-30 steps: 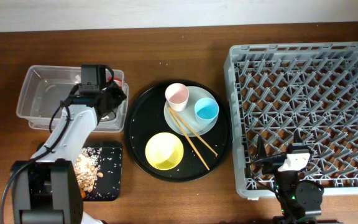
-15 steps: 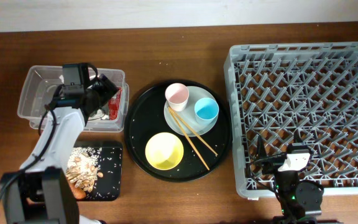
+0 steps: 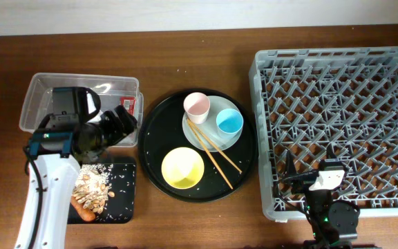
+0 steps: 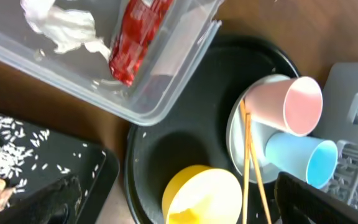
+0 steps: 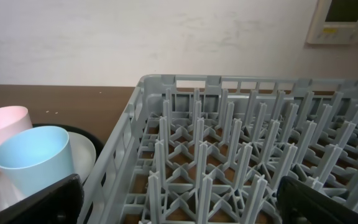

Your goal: Sort waste into correct bins and load items into the dishwasher rack

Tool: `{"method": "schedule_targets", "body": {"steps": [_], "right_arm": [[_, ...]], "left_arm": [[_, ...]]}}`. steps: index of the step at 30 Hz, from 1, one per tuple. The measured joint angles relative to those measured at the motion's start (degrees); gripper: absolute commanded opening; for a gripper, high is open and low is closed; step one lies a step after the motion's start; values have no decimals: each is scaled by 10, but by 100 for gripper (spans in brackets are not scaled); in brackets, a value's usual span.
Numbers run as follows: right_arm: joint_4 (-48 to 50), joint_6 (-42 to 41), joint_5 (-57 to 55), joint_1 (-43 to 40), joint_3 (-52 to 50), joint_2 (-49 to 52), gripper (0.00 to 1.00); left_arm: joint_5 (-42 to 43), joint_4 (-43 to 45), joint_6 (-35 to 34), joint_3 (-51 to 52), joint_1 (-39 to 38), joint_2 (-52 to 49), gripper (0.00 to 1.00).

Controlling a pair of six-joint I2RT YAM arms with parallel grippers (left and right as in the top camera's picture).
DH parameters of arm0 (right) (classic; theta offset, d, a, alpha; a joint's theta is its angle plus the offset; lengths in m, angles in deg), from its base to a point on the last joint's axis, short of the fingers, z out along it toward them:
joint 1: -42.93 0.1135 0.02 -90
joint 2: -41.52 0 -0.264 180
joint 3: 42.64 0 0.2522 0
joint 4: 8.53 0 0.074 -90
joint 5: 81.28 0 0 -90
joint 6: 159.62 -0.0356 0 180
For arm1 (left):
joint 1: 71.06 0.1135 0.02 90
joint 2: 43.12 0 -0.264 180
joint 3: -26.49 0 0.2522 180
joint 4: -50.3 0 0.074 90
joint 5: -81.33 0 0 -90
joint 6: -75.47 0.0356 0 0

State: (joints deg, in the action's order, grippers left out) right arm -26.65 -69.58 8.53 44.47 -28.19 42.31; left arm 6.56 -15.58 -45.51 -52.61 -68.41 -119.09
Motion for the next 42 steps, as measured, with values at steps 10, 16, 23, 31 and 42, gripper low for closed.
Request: {"method": "schedule_targets", "body": {"steps": [10, 16, 23, 31, 42], "right_arm": [[-87, -155, 61, 0, 41, 2, 98], [-396, -158, 115, 0, 442, 160, 98], [-779, -99, 160, 0, 872, 563, 70], [-768, 28, 196, 130, 861, 837, 48], [-720, 20, 160, 268, 859, 1003, 46]], "left_arm": [[65, 23, 58, 0, 2, 106, 97], [69, 36, 75, -1, 33, 200, 99], [69, 7, 75, 0, 33, 199, 99], [66, -4, 76, 0, 33, 199, 99], [64, -35, 77, 0, 33, 151, 99]]}}
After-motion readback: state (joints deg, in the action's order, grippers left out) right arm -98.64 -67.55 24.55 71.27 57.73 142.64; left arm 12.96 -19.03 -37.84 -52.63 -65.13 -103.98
